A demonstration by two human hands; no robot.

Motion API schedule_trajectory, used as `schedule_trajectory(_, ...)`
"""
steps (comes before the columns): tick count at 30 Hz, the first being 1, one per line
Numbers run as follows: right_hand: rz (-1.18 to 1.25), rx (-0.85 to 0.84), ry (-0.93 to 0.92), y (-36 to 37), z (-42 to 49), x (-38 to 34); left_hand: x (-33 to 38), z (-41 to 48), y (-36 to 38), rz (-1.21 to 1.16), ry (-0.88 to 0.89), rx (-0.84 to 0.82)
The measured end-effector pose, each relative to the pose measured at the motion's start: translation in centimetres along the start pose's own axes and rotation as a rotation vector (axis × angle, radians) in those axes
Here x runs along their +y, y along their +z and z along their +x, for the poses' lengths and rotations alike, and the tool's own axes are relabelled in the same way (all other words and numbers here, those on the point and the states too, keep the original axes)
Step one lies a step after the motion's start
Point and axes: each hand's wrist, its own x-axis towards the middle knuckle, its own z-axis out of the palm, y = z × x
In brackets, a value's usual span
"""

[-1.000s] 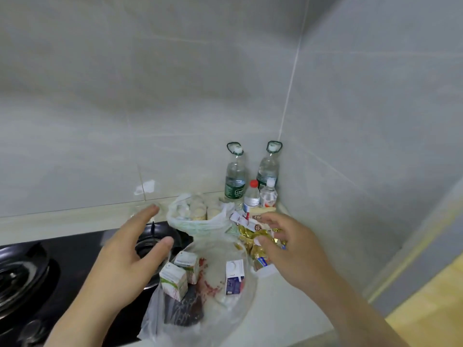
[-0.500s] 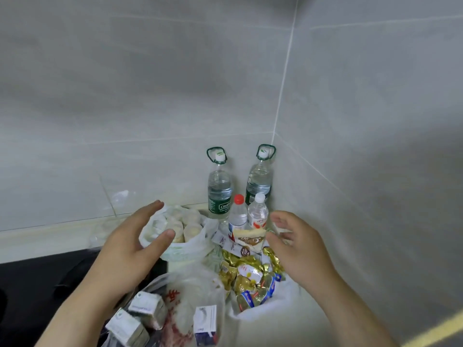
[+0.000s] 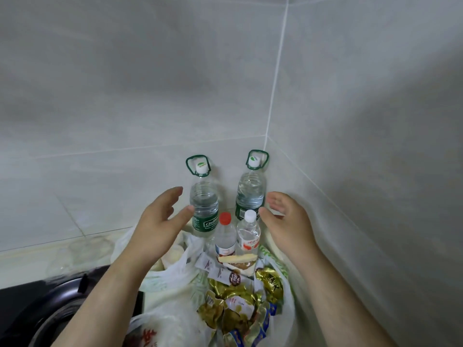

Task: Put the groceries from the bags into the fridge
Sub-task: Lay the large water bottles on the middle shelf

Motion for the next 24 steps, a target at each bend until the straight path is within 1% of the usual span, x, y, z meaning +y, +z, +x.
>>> schedule_trajectory(4, -0.016, -0.006, 0.041, 1.1, 4.2, 0.6, -0.8, 5.2, 2.0, -0.033, -0.031, -0.027)
schedule_trajectory(8, -0.012, 0.028, 0.067, 2.5, 9.0, 1.5, -2.5, 10.0, 3.7, -0.011, -0.096, 0.021)
schedule_trajectory(11, -0.082, 0.067, 0.067, 3.9, 12.3, 2.7, -3.9, 12.8, 4.8, 0.027, -0.14, 0.051)
schedule_trajectory(14, -0.163, 0.119, 0.06, 5.4, 14.7, 4.0, -5.1, 14.4, 5.8, -0.001, -0.131, 0.017)
schedule_trajectory(16, -0.144, 0.126, 0.087, 6.2, 16.0, 4.6, -5.6, 15.2, 6.4, -0.036, -0.131, -0.003)
schedule_trajectory(19, -0.085, 0.13, 0.095, 7.0, 17.5, 5.0, -5.9, 16.0, 7.2, -0.11, -0.123, 0.01)
schedule_trajectory(22, 0.002, 0.158, 0.086, 7.7, 18.3, 5.1, -6.0, 16.6, 8.1, -0.142, -0.102, 0.047)
schedule_trajectory(24, 0.047, 0.192, 0.074, 8.2, 18.7, 5.3, -6.3, 16.9, 8.5, -0.154, -0.117, 0.102)
